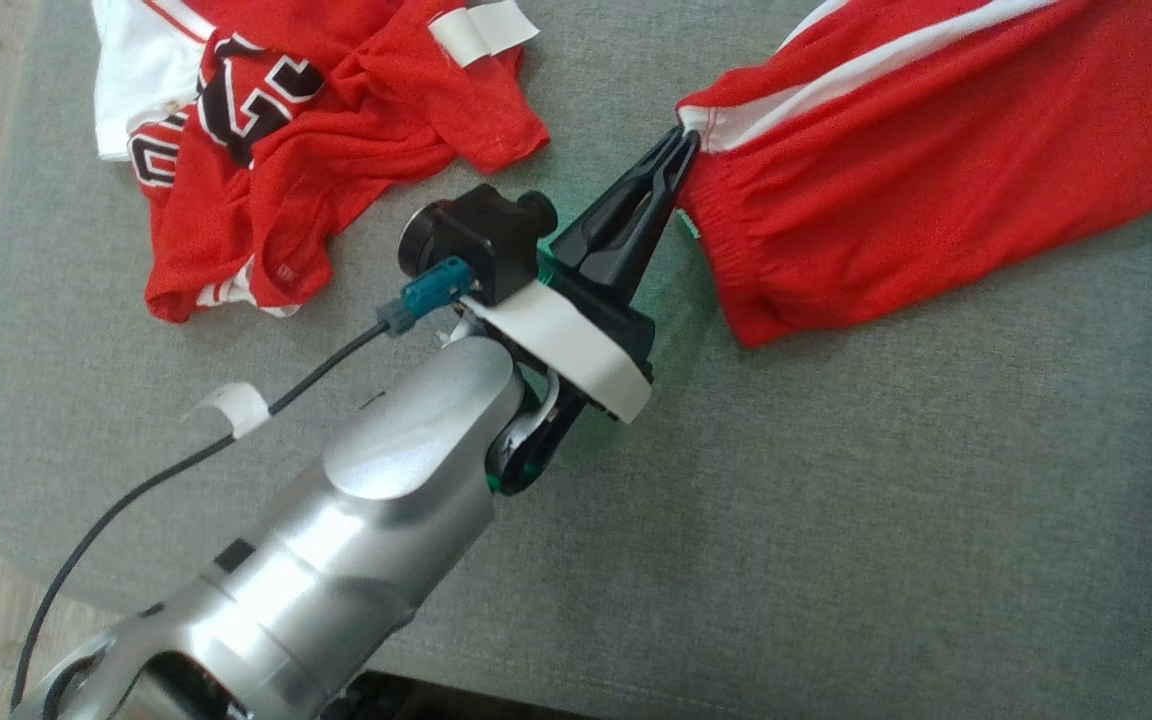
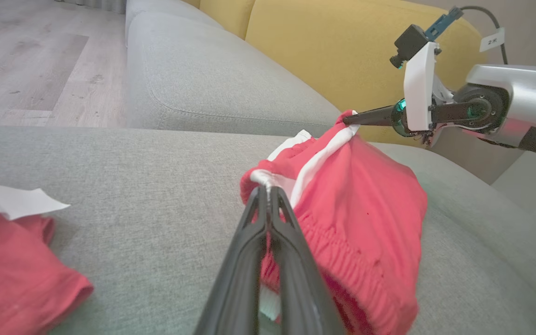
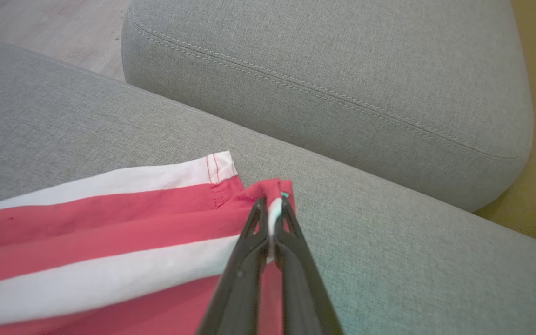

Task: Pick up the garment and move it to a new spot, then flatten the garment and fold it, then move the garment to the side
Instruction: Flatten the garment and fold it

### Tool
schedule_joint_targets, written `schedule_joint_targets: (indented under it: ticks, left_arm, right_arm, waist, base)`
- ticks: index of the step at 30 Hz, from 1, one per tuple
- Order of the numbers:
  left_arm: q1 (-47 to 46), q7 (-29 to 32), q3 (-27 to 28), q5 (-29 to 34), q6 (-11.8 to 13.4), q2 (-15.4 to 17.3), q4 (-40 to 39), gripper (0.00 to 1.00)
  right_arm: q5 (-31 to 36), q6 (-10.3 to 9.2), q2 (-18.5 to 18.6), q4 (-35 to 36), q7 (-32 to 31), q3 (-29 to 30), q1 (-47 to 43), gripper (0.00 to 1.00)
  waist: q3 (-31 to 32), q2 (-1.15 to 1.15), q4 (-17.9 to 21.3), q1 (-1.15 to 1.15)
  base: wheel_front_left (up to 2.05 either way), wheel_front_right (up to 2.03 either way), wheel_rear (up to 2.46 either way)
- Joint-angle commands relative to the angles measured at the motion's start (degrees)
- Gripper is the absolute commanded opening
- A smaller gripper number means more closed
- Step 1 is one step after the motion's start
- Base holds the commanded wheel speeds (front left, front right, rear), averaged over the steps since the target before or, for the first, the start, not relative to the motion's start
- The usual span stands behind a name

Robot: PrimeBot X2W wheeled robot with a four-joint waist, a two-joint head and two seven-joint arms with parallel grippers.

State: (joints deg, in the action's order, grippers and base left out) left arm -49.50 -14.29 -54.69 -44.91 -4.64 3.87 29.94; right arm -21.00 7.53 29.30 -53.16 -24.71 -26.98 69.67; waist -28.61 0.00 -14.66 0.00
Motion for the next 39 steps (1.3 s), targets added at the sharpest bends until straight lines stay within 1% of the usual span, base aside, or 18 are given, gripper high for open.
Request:
schedule_joint_targets:
  ticks: [1,7,14,15,16,18,19,25,31,33,36,39]
  left_arm:
    - [-2.59,-0.63,2.3,0.62,-0.21,0.34,-0.93,0.0]
    - [-3.3,-0.69,3.52,1.77,-0.61,-0.57,0.01,0.0]
    - [-3.65,-0.7,4.19,2.47,-1.01,-0.91,0.48,0.0]
    - [-3.57,-0.7,3.89,2.45,-1.12,-0.93,0.77,0.15]
    - [-3.54,-0.7,3.59,2.41,-1.22,-0.94,1.02,0.39]
    - [-3.65,-0.7,3.35,2.37,-1.3,-0.96,1.34,0.94]
    - [-3.71,-0.7,3.27,2.27,-1.3,-0.97,1.41,1.0]
    - [-3.85,-0.71,3.84,2.01,-0.23,-0.98,1.36,1.0]
    - [-2.78,-0.71,5.77,3.02,0.8,-0.99,2.26,1.0]
    - [-1.85,-0.71,7.49,3.74,1.35,-0.88,2.28,1.0]
    - [0.15,-0.71,11.5,5.49,2.63,0.4,1.02,1.0]
    - [3.25,-0.71,17.89,7.8,4.42,1.94,-2.57,1.0]
  right_arm:
    - [0.38,-0.04,-0.25,1.11,0.76,-0.05,2.04,0.0]
    - [0.82,-0.04,-0.62,-2.6,3.13,-0.86,4.21,0.0]
    - [1.53,-0.04,-1.05,-6.26,5.18,-0.93,6.64,0.0]
    - [1.8,-0.04,-1.09,-6.78,5.85,-0.61,7.12,0.64]
    - [1.82,-0.04,-1.27,-7.53,6.26,-0.01,7.51,1.0]
    - [2.35,-0.04,-1.66,-8.7,7.28,0.52,8.28,1.0]
    - [2.46,-0.04,-1.75,-9.32,7.89,1.01,8.7,1.0]
    - [4.18,-0.04,-2.45,-11.87,11.61,2.41,10.31,1.0]
    - [4.45,-0.04,-3.38,-14.93,17.5,5.51,10.02,1.0]
    - [3.52,-0.04,-4.45,-15.18,20.87,6.86,8.79,1.0]
    - [1.62,-0.04,-6.47,-14.37,26.99,8.25,5.93,1.0]
    - [-1.68,-0.04,-8.97,-12.8,32.58,9.61,2.28,1.0]
  waist:
    - [-0.33,0.0,-0.27,0.0]
    - [-1.03,0.0,-1.23,0.0]
    - [-1.67,0.0,-1.65,0.0]
    - [-1.77,0.0,-1.69,0.0]
    - [-1.84,0.0,-1.75,0.0]
    - [-2.06,0.0,-1.87,0.0]
    - [-2.18,0.0,-1.93,0.0]
    - [-2.22,0.0,-2.0,0.0]
    - [0.24,0.0,-1.2,0.0]
    - [1.87,0.0,-0.65,0.0]
    - [4.71,0.0,0.58,0.0]
    - [7.83,0.0,2.16,0.0]
  base:
    - [0.0,0.0,0.0]
    - [0.0,0.0,0.0]
    - [0.0,0.0,0.0]
    - [0.0,0.0,0.0]
    - [0.0,0.0,0.0]
    - [0.0,0.0,0.0]
    - [0.0,0.0,0.0]
    - [0.0,0.0,0.0]
    - [0.0,0.0,0.0]
    - [0.0,0.0,0.0]
    - [0.0,0.0,0.0]
    - [0.0,0.0,0.0]
